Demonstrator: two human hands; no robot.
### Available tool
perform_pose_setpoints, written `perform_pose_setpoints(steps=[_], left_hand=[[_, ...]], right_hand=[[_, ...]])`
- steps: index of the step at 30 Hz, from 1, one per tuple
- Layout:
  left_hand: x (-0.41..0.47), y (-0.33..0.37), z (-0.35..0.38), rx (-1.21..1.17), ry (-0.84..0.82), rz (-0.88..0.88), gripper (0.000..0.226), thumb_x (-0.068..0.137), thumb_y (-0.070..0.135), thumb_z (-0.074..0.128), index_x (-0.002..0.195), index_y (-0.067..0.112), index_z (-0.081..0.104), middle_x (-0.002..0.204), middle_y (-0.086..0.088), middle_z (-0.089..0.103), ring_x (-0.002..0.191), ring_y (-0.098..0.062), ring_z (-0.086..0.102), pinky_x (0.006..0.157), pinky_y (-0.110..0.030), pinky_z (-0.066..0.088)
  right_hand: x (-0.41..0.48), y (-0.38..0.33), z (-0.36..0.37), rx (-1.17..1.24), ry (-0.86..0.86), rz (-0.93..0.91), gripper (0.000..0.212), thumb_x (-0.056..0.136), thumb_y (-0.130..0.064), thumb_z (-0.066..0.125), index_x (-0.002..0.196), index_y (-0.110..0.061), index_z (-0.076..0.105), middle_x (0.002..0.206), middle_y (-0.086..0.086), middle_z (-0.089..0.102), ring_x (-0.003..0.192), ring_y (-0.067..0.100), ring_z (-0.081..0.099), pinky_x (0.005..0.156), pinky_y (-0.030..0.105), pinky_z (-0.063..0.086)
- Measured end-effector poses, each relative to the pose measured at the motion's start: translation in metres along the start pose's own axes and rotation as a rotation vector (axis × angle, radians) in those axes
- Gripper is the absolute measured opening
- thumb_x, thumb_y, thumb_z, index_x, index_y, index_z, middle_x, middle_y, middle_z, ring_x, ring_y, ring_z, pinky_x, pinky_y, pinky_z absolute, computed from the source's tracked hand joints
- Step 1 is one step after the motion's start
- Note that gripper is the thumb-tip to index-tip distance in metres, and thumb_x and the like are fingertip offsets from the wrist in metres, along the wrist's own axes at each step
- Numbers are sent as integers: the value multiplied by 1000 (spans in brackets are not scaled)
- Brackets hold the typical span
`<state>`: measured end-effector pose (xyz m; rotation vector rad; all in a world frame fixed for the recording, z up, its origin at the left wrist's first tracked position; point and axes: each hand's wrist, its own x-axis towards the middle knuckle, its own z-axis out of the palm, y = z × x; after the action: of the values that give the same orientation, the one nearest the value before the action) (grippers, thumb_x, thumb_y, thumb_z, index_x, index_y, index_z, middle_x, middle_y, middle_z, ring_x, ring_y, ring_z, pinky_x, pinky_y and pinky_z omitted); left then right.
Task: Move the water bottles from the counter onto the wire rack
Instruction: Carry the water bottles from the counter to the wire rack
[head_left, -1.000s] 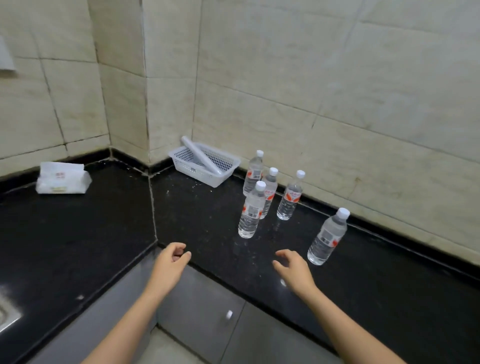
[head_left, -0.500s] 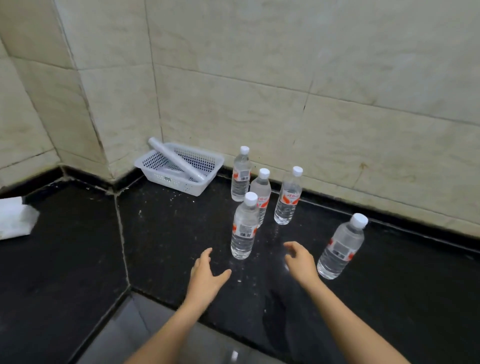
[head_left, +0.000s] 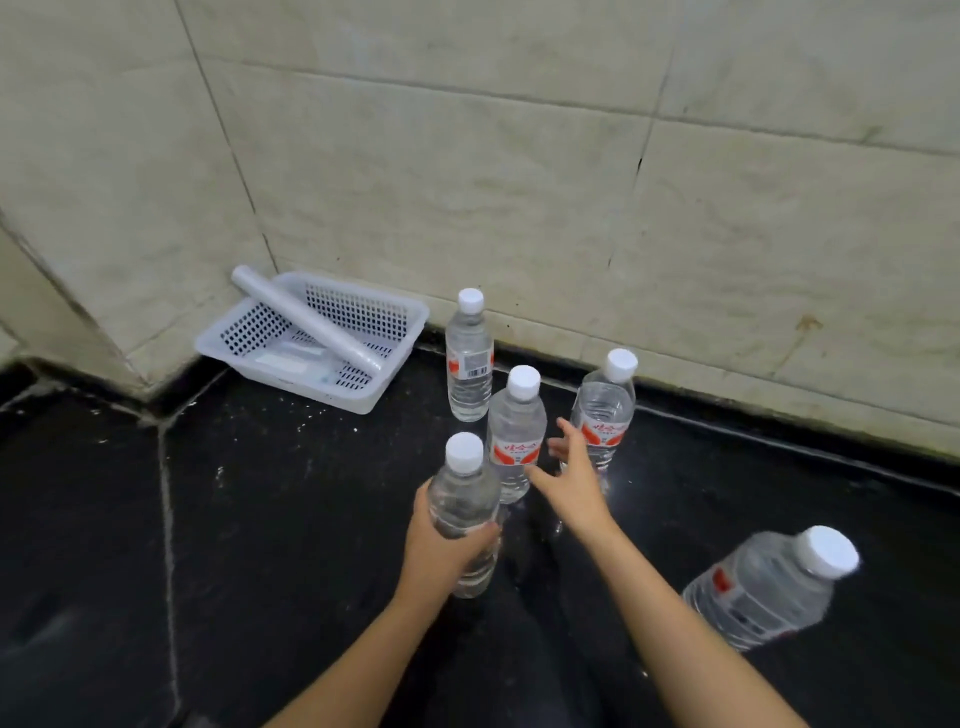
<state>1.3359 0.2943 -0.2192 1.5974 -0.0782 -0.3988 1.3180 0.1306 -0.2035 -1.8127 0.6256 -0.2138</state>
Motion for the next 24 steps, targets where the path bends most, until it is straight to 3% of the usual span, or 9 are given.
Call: perform_pose_setpoints(steps=[3, 8, 11, 16, 19, 22, 24], left_hand=[[21, 8, -29, -91, -117, -23, 65, 38, 25, 79, 99, 23, 56, 87, 6, 74, 81, -3, 68, 69, -17, 54], [44, 2, -59, -110, -168, -115, 72, 40, 25, 79, 108, 11, 58, 97, -5, 72, 94, -20, 67, 78, -26, 57], [53, -2, -67, -124, -216, -154, 68, 41, 22, 79, 105, 11, 59, 92, -3, 74, 89, -19, 69, 73, -24, 57], [62, -7, -84, -167, -271, -210, 74, 42, 25, 79, 111, 9, 58, 99, -11, 72, 94, -26, 69, 81, -37, 55], [64, -14, -91, -224, -289, -256, 75, 40, 22, 79, 110, 9, 56, 97, -11, 71, 85, -22, 70, 65, -27, 57], [65, -17, -96, -257, -349, -268, 61, 63, 4, 75, 118, 7, 51, 105, -13, 66, 91, -23, 65, 62, -25, 57], [64, -14, -97, -251, -405, -234, 71, 54, 8, 78, 120, 8, 50, 103, -11, 67, 92, -23, 64, 70, -28, 56]], right_hand=[[15, 3, 14, 63, -70, -26, 101, 70, -5, 76, 145, -16, 9, 128, -2, 40, 124, 13, 41, 105, 29, 33], [29, 2, 40, 126, 83, -38, 116, 58, -2, 82, 145, -19, 7, 134, -7, 35, 126, 9, 34, 108, 32, 27], [37, 1, 46, 109, 160, -55, 104, 58, -3, 82, 140, -16, 21, 135, 2, 44, 123, 15, 43, 108, 38, 33], [31, -5, 56, 48, 255, -2, 79, 59, -6, 82, 123, -16, 37, 114, -2, 53, 108, 17, 52, 103, 42, 41], [19, -10, 61, 21, 317, 9, 71, 60, -5, 81, 113, -24, 37, 109, -3, 52, 103, 16, 51, 97, 34, 41], [0, -11, 65, -49, 360, 79, 73, 61, -9, 80, 122, -17, 41, 107, -5, 51, 105, 19, 53, 93, 30, 40], [-20, -10, 66, -93, 383, 128, 75, 61, -12, 79, 125, -17, 40, 106, -3, 54, 107, 23, 56, 93, 33, 43]])
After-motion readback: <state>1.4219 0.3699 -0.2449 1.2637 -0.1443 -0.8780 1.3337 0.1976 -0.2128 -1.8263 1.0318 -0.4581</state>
